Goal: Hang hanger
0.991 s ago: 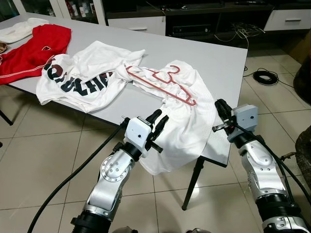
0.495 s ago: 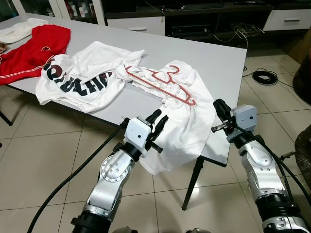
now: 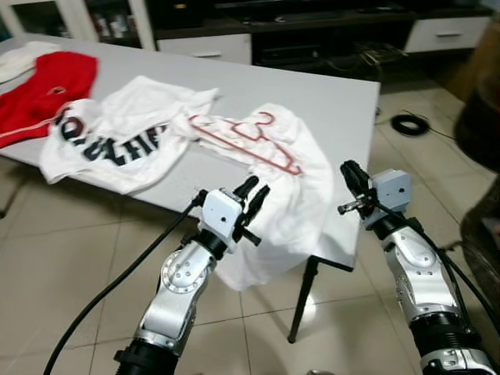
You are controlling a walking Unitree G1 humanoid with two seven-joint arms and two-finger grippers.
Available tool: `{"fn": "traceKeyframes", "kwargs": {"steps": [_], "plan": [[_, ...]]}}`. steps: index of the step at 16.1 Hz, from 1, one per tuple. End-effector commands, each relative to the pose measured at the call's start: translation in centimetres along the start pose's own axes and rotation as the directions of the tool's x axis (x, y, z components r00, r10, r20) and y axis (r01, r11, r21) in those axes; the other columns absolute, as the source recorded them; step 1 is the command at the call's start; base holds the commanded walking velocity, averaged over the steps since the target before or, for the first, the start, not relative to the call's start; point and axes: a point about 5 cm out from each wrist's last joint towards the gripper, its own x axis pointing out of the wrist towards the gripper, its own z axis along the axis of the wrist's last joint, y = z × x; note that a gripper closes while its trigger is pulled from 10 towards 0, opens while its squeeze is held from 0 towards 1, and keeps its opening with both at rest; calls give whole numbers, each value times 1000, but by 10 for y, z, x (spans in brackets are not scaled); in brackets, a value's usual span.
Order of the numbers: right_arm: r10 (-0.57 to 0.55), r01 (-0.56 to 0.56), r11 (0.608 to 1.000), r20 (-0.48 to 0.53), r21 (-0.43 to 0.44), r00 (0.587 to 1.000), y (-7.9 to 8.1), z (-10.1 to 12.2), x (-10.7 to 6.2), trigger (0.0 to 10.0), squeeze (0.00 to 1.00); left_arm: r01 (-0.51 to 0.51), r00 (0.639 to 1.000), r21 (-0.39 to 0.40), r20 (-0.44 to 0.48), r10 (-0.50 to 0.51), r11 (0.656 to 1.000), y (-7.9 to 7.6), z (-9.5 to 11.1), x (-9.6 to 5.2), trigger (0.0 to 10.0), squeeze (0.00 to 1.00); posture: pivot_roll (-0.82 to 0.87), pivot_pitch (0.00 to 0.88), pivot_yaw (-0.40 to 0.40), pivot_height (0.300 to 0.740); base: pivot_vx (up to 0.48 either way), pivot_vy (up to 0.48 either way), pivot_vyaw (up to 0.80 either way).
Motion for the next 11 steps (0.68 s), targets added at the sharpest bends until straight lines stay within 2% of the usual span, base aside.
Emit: {"fn": "traceKeyframes", "kwargs": {"steps": [1, 11], "plan": [[10, -10, 1000, 2, 3, 1000, 3, -1, 1, 10000, 0, -16, 1000, 8, -10, 16, 1000, 3, -2, 0, 10000, 0, -68, 0, 57, 736, 292, 0, 0], [7, -7, 1000, 2, 4, 1000, 3, -1, 0, 10000, 0, -21, 1000, 6, -9, 21, 1000, 4, -1, 1, 10000, 0, -69, 0, 56, 736, 329, 0, 0]]}}
